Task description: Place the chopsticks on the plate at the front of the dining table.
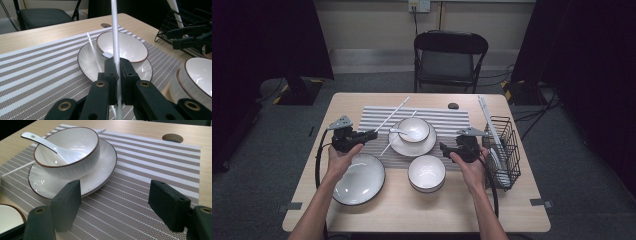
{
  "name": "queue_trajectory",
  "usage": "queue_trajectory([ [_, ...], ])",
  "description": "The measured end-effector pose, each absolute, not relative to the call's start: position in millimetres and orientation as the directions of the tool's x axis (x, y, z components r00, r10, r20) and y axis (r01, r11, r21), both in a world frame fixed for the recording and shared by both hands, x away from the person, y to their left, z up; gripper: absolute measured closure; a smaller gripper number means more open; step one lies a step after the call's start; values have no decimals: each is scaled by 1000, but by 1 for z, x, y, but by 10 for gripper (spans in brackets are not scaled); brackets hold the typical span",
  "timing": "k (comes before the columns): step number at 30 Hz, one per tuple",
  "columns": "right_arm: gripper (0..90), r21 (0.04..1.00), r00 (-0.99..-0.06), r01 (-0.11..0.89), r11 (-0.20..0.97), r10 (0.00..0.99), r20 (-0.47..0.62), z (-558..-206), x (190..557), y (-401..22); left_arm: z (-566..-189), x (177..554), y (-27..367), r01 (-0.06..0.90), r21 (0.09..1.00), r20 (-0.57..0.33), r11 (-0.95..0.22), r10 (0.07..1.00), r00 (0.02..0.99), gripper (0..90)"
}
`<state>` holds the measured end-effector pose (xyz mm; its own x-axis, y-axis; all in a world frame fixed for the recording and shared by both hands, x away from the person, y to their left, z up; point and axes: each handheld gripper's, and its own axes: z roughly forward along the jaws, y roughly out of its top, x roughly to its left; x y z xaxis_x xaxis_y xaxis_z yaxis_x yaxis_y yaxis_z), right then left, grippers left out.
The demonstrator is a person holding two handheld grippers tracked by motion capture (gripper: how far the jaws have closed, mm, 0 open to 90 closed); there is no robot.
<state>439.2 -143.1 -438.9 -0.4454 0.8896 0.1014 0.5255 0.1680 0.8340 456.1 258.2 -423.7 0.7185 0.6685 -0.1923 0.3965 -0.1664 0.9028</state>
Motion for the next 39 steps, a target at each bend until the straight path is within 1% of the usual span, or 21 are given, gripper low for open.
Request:
queue_trajectory([
  [8,257,824,-425,544,156,898,111,-452,439,-147,-431,463,261,424,892,-213,-156,682,700,857],
  [14,258,803,-418,569,176,903,99,-461,439,-149,-438,468,260,450,878,-219,-164,699,681,858],
  [18,263,803,-418,561,202,906,65,-465,437,-149,-438,468,258,449,877,-212,-170,702,680,858],
  [23,237,791,-425,574,211,903,67,-474,433,-145,-445,472,256,480,859,-227,-178,708,669,857],
  [30,231,775,-426,590,226,902,61,-485,431,-145,-451,478,252,505,846,-240,-171,724,647,857],
  [32,213,772,-421,595,223,905,63,-487,431,-146,-453,479,252,512,842,-244,-170,727,642,857],
  [35,211,768,-417,602,218,906,69,-489,431,-147,-455,481,251,514,839,-238,-180,727,644,857],
  [38,205,765,-418,604,223,906,66,-489,431,-146,-458,483,250,527,831,-249,-180,726,641,857],
  [39,211,765,-420,602,229,905,60,-490,431,-145,-460,485,251,539,825,-258,-170,736,626,857],
])
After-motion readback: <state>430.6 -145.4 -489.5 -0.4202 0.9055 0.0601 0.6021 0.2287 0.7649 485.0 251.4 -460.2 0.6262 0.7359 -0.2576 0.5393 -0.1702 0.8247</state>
